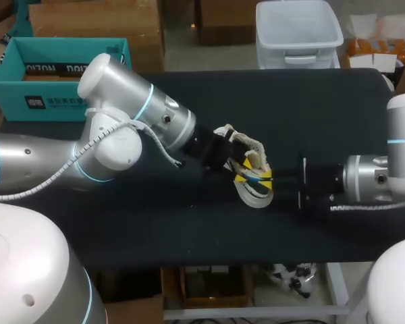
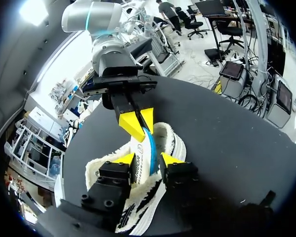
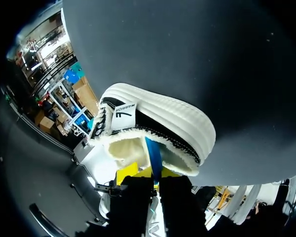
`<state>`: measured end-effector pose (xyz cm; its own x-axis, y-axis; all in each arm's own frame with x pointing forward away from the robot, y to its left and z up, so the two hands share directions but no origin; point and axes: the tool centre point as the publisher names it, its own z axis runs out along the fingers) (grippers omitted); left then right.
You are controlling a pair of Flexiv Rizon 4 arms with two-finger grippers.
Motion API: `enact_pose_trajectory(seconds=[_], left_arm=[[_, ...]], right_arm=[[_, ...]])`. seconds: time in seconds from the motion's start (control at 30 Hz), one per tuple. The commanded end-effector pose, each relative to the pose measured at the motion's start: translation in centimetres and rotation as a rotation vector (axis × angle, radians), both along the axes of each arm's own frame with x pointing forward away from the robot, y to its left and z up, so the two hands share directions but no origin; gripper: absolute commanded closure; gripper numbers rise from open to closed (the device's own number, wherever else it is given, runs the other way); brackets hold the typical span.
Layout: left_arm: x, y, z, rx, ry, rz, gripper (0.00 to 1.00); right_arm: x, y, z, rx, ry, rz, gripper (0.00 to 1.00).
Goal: Open the shoe tongue, take the insole out of the shoe, put the insole back into the shoe, and pack the shoe into the shoebox
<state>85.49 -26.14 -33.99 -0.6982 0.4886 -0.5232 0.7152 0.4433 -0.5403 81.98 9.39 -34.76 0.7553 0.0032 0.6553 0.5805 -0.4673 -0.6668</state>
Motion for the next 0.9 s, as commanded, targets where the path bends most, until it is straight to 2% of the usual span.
enact_pose_trajectory(seconds=[0.03, 0.4, 0.57, 0.6, 0.7, 0.73, 0.77, 0.8, 0.83, 0.9], left_arm=[[-0.4, 1.6, 1.6, -0.016, 0.012, -0.014, 0.0], [-0.2, 3.5, 3.5, 0.031, 0.114, 0.003, 0.0], [-0.4, 4.3, 4.5, 0.089, 0.163, 0.065, 0.0], [-0.5, 4.6, 5.0, 0.1, 0.189, 0.077, 0.0], [-0.7, 5.2, 6.0, 0.121, 0.217, 0.105, 0.0], [-0.7, 5.4, 6.4, 0.126, 0.232, 0.123, 0.0], [-0.7, 5.7, 6.7, 0.128, 0.229, 0.129, 0.0], [-0.8, 5.9, 7.0, 0.125, 0.229, 0.135, 0.0], [-0.8, 6.1, 7.2, 0.125, 0.236, 0.148, 0.0], [-0.9, 6.6, 7.6, 0.124, 0.233, 0.16, 0.0]], right_arm=[[0.8, 0.2, -0.4, -0.017, 0.016, 0.008, 1.0], [0.7, 0.1, -1.4, -0.092, 0.03, 0.006, 1.0], [0.4, 0.3, -1.4, -0.145, 0.026, 0.018, 1.0], [0.4, 0.3, -1.4, -0.158, 0.037, 0.023, 1.0], [0.1, 0.4, -1.6, -0.197, 0.061, 0.014, 1.0], [0.0, 0.4, -1.7, -0.211, 0.069, 0.016, 0.98], [-0.1, 0.4, -1.8, -0.222, 0.075, 0.017, 0.87], [-0.2, 0.4, -1.8, -0.227, 0.083, 0.02, 0.69], [-0.3, 0.4, -1.8, -0.235, 0.086, 0.021, 0.64], [-0.6, 0.3, -1.6, -0.248, 0.092, 0.018, 0.63]])
